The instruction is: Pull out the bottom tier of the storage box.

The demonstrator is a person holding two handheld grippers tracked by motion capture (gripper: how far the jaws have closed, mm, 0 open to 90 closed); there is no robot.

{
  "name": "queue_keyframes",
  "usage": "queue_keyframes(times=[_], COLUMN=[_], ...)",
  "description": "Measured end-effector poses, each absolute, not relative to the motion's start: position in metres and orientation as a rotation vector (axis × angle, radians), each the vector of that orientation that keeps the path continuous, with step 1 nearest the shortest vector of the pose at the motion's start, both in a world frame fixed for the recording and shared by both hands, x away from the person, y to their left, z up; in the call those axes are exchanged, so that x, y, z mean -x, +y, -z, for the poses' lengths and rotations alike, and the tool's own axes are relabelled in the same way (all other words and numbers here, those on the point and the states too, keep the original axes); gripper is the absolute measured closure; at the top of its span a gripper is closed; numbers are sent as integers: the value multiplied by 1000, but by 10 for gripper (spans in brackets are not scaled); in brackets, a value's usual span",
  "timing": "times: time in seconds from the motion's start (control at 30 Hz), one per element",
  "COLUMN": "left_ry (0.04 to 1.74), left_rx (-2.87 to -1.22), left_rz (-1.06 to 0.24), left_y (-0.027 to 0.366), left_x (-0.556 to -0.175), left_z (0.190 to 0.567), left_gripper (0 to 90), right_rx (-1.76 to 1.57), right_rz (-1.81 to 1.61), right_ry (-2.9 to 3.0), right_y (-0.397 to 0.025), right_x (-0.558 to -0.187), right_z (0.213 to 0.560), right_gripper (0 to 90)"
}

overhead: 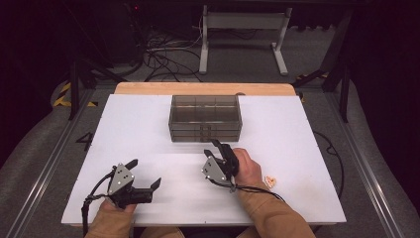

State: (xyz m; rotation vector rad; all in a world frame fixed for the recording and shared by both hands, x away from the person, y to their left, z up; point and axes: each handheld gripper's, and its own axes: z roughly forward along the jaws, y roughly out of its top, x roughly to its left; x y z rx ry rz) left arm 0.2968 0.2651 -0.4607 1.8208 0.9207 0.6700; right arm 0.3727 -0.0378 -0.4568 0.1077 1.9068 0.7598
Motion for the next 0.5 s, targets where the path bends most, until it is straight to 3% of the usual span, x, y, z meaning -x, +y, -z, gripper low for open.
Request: queue_keyframes(times=[0.5], left_ry=[922], left_rx=[-1821], left_rz=[-667], left_y=[265], left_x=[-297], left_z=[461], left_gripper=[8], right_rx=[-84], right_rz=[-658], right_ry=[1894], right_y=[-32], right_x=[-380], right_z=[469], right_gripper=[506])
